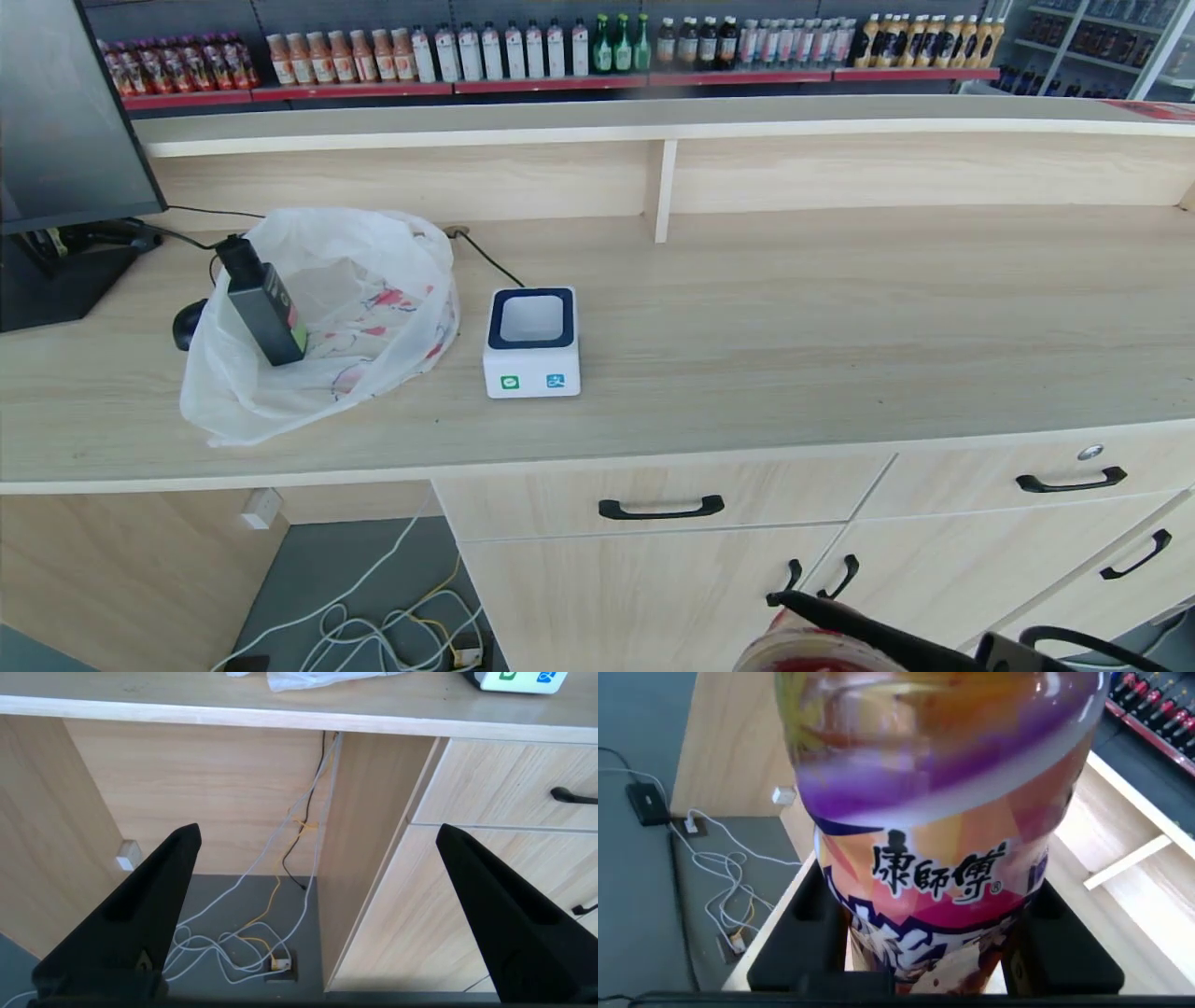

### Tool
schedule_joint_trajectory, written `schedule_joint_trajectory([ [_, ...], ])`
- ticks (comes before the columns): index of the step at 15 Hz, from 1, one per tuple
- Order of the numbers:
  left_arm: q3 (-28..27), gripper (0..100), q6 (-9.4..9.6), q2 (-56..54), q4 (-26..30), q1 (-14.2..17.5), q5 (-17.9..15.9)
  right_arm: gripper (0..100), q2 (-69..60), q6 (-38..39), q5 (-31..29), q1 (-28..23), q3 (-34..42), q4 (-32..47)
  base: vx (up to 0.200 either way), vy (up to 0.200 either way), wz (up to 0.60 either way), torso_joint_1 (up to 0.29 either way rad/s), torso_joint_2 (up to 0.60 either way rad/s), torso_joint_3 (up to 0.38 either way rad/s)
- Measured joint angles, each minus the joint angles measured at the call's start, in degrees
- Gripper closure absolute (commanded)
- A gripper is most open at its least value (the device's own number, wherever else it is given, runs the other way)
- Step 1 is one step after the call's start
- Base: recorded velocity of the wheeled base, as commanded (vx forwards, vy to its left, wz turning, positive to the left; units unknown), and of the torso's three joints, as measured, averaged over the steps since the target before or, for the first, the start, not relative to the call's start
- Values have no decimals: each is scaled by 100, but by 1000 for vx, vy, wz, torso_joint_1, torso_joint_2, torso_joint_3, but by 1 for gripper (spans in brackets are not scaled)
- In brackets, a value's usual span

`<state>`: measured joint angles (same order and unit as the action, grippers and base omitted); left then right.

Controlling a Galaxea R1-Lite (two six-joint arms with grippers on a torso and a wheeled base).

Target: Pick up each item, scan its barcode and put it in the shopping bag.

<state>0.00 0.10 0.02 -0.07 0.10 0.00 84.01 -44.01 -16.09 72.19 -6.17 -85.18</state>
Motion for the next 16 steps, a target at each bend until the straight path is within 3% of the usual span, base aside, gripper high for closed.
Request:
schedule_joint_trajectory([
  [2,0,0,0,0,0,0,0,100,163,-115,-7,250,-11,2,0,0,0,0,0,0],
  [8,0,0,0,0,0,0,0,100,378,-2310,-2,592,-111,-6,0,0,0,0,0,0],
  [12,0,0,0,0,2,0,0,100,456,-3020,2,796,0,-9,0,0,0,0,0,0],
  [14,0,0,0,0,0,0,0,100,466,-4048,9,824,6,-6,0,0,0,0,0,0],
  [16,0,0,0,0,0,0,0,100,452,-4569,9,834,-11,-6,0,0,0,0,0,0],
])
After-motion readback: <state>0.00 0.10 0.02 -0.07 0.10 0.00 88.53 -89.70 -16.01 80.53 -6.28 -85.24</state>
